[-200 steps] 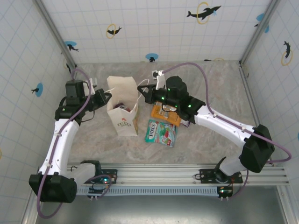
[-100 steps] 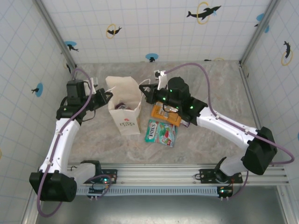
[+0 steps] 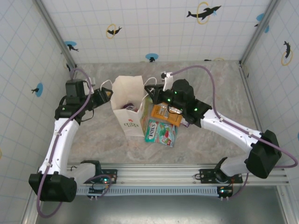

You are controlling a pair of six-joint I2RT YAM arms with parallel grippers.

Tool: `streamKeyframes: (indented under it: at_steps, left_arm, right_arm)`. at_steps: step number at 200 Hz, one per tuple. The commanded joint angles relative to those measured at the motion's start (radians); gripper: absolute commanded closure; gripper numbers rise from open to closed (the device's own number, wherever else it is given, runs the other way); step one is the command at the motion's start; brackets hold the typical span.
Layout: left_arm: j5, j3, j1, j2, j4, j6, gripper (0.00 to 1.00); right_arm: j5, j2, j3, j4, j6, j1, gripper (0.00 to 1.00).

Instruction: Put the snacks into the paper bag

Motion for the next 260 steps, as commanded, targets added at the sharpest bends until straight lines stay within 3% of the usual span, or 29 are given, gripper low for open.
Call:
streamKeyframes:
  at_steps: [1, 27, 39, 56, 97, 114, 164, 199, 233, 260]
  left_arm:
    - [-0.139, 0.051, 0.012, -0.039, -0.048, 0.006, 0.30]
    - [-0.181, 0.072, 0.043, -0.054, -0.065, 0.005, 0.23]
    - [-0.201, 0.079, 0.063, -0.061, -0.072, 0.005, 0.11]
    - [-0.178, 0.094, 0.080, -0.071, -0.072, 0.019, 0.10]
    - [0.095, 0.137, 0.080, -0.094, -0.008, 0.043, 0.11]
    - [0.137, 0.144, 0.082, -0.087, -0.003, 0.036, 0.11]
    - [0.084, 0.124, 0.079, -0.067, -0.015, 0.038, 0.12]
    - [0.064, 0.111, 0.081, -0.065, -0.006, 0.032, 0.17]
    - [0.039, 0.118, 0.082, -0.059, -0.021, 0.040, 0.17]
    - [0.035, 0.113, 0.080, -0.052, -0.024, 0.044, 0.17]
  right_arm:
    - [0.026, -0.050, -0.028, 0.035, 0.004, -0.009, 0.69]
    - [0.019, -0.066, -0.043, 0.036, 0.004, -0.016, 0.63]
    - [0.015, -0.072, -0.046, 0.038, 0.004, -0.017, 0.60]
    - [0.003, -0.078, -0.050, 0.040, 0.002, -0.019, 0.56]
    - [-0.046, -0.067, -0.043, 0.064, 0.001, -0.020, 0.54]
    - [-0.087, -0.053, -0.033, 0.080, 0.014, -0.020, 0.53]
    - [-0.252, 0.007, -0.008, 0.162, 0.094, -0.020, 0.52]
    - [-0.266, 0.045, -0.002, 0.175, 0.137, -0.020, 0.50]
    - [-0.401, 0.075, -0.010, 0.271, 0.216, -0.001, 0.50]
    - [-0.391, 0.039, -0.020, 0.266, 0.217, 0.005, 0.49]
